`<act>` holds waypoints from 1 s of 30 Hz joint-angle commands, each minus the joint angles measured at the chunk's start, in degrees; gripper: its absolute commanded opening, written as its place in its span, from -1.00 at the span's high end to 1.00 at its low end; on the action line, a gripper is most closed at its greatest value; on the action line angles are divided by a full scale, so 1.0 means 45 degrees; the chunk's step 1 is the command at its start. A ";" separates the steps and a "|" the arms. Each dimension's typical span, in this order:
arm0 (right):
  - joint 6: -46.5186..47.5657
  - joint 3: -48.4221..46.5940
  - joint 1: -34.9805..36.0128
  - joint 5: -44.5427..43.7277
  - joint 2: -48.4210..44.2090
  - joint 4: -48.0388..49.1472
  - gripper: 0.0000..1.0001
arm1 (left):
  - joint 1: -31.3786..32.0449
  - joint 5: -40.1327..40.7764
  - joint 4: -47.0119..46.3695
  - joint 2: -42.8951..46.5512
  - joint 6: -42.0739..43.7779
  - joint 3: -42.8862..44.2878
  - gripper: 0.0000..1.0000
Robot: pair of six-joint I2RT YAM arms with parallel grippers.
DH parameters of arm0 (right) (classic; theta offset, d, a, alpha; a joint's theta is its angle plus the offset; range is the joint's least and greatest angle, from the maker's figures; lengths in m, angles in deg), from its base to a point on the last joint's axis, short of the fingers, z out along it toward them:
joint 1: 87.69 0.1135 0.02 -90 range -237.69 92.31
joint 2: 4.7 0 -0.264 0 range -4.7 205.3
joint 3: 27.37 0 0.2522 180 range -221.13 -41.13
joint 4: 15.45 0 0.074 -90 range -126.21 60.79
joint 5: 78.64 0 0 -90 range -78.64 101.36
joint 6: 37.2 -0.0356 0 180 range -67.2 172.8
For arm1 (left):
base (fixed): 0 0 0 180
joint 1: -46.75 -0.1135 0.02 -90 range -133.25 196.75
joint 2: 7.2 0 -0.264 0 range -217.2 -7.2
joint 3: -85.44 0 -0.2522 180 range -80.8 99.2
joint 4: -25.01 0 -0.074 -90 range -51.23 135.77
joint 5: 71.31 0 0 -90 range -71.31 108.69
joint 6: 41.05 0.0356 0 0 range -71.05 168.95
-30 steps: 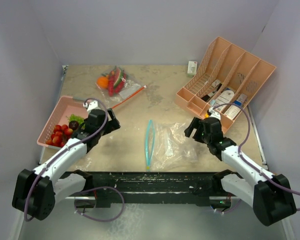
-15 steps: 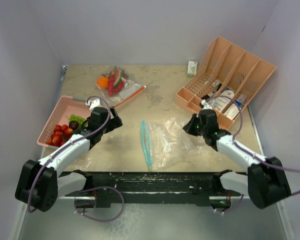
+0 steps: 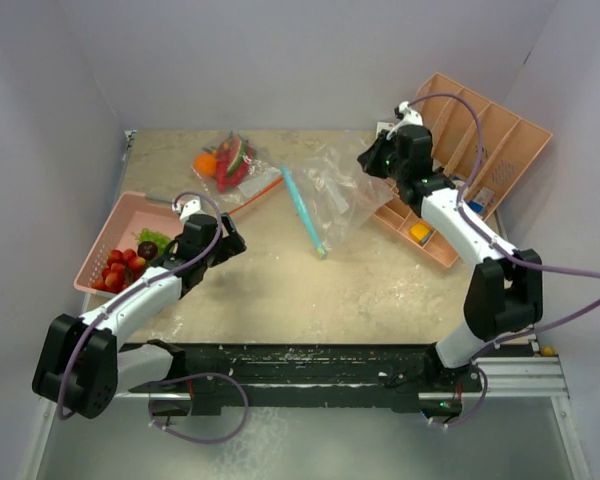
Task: Open the zip-top bag and remove the fake food
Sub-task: Place the zipper food storage bag at the center of the board.
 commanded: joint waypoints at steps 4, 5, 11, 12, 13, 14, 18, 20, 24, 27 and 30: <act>0.0553 -0.2092 -0.0905 -0.0323 0.1821 -0.0638 1.00 | 0.0032 -0.0020 -0.0970 -0.0129 -0.0209 -0.0008 -0.98; 0.0530 -0.2143 -0.1029 -0.0250 0.2062 -0.0566 1.00 | 0.0033 -0.0016 -0.1011 -0.0190 -0.0238 -0.0002 -0.98; 0.0649 -0.3538 -0.1131 0.0403 0.3587 -0.0411 0.99 | 0.0033 -0.0260 -0.1583 -0.0870 -0.0391 0.0184 -0.99; 0.0726 -0.3892 -0.1131 0.0449 0.3816 -0.0523 0.90 | 0.0040 -0.0295 -0.1669 -0.1025 -0.0431 0.0244 -0.98; 0.0938 -0.4192 -0.1136 0.0472 0.3982 -0.0610 0.75 | 0.0031 -0.0293 -0.1790 -0.1159 -0.0480 0.0266 -0.98; 0.1130 -0.4428 -0.1131 0.0492 0.4063 -0.0703 0.48 | -0.0041 -0.0273 -0.2018 -0.1291 -0.0562 0.0244 -0.99; 0.1701 -0.4084 -0.1131 0.0061 0.3378 -0.0619 -0.22 | -0.1736 -0.1978 -0.3881 -0.1764 -0.1592 -0.0373 -0.98; 0.1737 -0.3218 -0.1131 -0.0113 0.2460 -0.0241 -0.35 | -0.2353 -0.2353 -0.4916 -0.2176 -0.2130 -0.0560 -0.98; 0.1794 -0.0741 -0.1131 -0.0240 -0.0082 0.0065 -0.48 | -0.2497 -0.1844 -0.6224 -0.3081 -0.2469 -0.0116 -0.99; 0.1681 0.1967 -0.1129 -0.0072 -0.1907 0.0577 -0.50 | -0.2512 -0.1565 -0.7110 -0.3913 -0.2745 0.0533 -0.99; 0.1239 0.4031 -0.1118 0.0606 -0.3689 0.0573 -0.51 | -0.2524 -0.1510 -0.7447 -0.5096 -0.2945 0.1423 -0.99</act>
